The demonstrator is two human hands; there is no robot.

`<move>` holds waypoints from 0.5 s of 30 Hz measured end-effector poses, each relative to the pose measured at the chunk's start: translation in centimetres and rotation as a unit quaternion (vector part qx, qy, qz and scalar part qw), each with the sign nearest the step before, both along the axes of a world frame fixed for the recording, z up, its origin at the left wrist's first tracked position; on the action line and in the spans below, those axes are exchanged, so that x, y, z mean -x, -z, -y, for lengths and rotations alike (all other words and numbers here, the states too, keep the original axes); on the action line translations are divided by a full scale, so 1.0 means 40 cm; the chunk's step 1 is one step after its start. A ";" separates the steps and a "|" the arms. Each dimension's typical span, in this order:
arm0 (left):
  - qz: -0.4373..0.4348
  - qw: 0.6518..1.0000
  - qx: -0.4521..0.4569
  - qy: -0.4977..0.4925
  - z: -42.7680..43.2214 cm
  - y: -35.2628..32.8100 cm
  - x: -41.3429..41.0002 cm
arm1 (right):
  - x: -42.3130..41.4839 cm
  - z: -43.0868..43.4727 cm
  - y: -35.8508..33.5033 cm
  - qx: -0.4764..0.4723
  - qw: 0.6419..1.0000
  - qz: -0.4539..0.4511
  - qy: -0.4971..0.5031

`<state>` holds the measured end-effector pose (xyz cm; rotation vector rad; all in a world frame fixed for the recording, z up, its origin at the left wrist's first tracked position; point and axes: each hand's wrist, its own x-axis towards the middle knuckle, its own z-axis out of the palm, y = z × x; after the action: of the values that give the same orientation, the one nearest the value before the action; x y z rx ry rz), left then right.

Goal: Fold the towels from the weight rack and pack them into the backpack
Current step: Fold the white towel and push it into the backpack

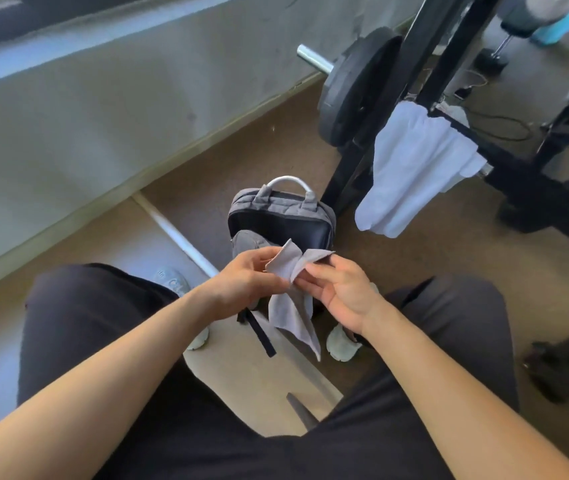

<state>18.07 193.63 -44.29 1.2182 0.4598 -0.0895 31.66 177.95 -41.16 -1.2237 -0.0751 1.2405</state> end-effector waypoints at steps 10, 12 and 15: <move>0.022 0.998 0.020 -0.047 -0.006 0.030 -0.018 | 0.029 -0.028 0.016 0.061 0.938 0.342 -0.009; 0.026 0.998 0.035 -0.049 -0.006 0.033 -0.020 | 0.030 -0.031 0.022 0.058 0.890 0.449 -0.062; 0.019 0.995 0.058 -0.074 -0.009 0.036 -0.025 | 0.026 -0.030 0.031 0.064 0.815 0.570 -0.079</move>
<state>19.06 193.97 -45.73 1.0662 0.5035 0.0342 30.60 179.15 -42.39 -1.9655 -1.0007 0.4764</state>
